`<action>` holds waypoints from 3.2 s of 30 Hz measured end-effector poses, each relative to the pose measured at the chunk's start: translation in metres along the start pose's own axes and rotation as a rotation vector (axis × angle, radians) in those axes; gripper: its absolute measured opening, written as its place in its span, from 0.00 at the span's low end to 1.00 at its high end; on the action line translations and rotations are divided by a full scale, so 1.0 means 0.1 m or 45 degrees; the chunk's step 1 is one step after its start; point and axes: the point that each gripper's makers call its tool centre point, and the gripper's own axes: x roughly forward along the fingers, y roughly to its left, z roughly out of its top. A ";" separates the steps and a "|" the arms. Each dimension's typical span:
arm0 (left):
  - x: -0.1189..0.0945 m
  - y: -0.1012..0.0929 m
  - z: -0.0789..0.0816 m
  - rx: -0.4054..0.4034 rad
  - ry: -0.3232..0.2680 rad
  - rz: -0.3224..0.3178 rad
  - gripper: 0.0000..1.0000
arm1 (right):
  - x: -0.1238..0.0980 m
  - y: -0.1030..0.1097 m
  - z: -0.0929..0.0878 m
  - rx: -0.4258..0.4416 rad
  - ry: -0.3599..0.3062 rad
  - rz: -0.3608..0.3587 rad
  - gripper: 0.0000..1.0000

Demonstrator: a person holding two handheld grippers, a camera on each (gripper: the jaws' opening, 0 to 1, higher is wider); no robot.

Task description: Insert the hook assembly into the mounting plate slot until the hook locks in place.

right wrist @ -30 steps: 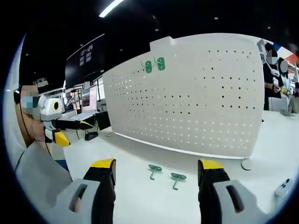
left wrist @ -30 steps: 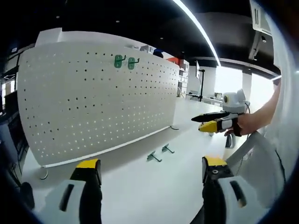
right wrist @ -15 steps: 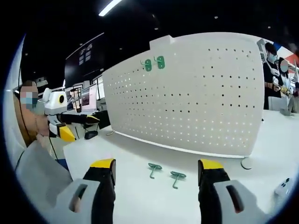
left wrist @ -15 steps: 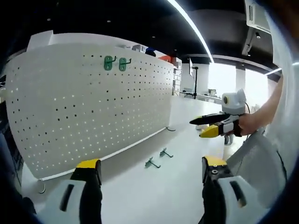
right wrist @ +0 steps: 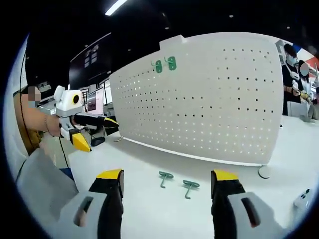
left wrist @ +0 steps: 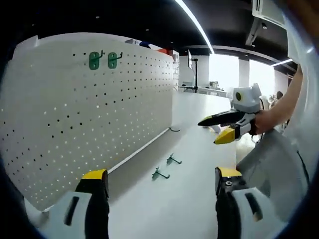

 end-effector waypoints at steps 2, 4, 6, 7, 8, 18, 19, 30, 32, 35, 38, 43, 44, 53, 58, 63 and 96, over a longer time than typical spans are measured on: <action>0.06 -0.01 0.00 0.013 0.014 -0.029 0.90 | 0.00 0.00 -0.01 0.000 0.006 -0.002 0.69; 0.11 -0.01 -0.01 0.031 0.038 -0.047 0.90 | 0.01 0.00 -0.03 0.008 0.016 0.001 0.69; 0.17 -0.02 -0.05 0.071 0.085 -0.063 0.90 | 0.01 -0.01 -0.05 0.012 0.027 -0.001 0.70; 0.20 -0.02 -0.07 0.101 0.119 -0.069 0.88 | 0.01 -0.01 -0.05 0.011 0.028 -0.002 0.70; 0.25 -0.03 -0.06 0.102 0.119 -0.077 0.87 | 0.01 -0.01 -0.06 0.016 0.033 0.000 0.70; 0.43 -0.08 -0.04 0.203 0.187 -0.161 0.87 | 0.01 -0.01 -0.09 0.027 0.044 0.000 0.69; 0.45 -0.07 -0.05 0.211 0.199 -0.167 0.87 | 0.01 -0.01 -0.09 0.027 0.045 0.001 0.69; 0.54 -0.03 -0.16 0.324 0.282 -0.234 0.86 | 0.01 0.01 -0.10 0.014 0.057 0.011 0.68; 0.56 -0.01 -0.16 0.324 0.288 -0.240 0.86 | 0.01 0.01 -0.11 0.011 0.063 0.014 0.68; 0.57 -0.01 -0.18 0.361 0.304 -0.259 0.86 | 0.01 0.02 -0.11 0.002 0.067 0.014 0.68; 0.59 0.00 -0.20 0.382 0.323 -0.278 0.86 | 0.01 0.02 -0.12 -0.005 0.070 0.016 0.68; 0.64 0.02 -0.26 0.413 0.367 -0.313 0.86 | 0.02 0.03 -0.13 -0.010 0.077 0.022 0.68; 0.65 0.03 -0.26 0.421 0.373 -0.315 0.86 | 0.02 0.03 -0.13 -0.010 0.079 0.022 0.68; 0.72 0.03 -0.34 0.478 0.434 -0.371 0.86 | 0.01 0.00 -0.15 -0.001 0.086 0.013 0.68; 0.75 0.04 -0.37 0.493 0.448 -0.387 0.86 | 0.01 0.00 -0.15 -0.006 0.086 0.008 0.67; 0.78 0.07 -0.42 0.537 0.486 -0.412 0.85 | 0.01 -0.01 -0.15 -0.003 0.088 0.008 0.67; 1.23 -0.01 -0.72 0.617 0.691 -0.560 0.82 | 0.01 -0.02 -0.18 -0.003 0.099 0.003 0.65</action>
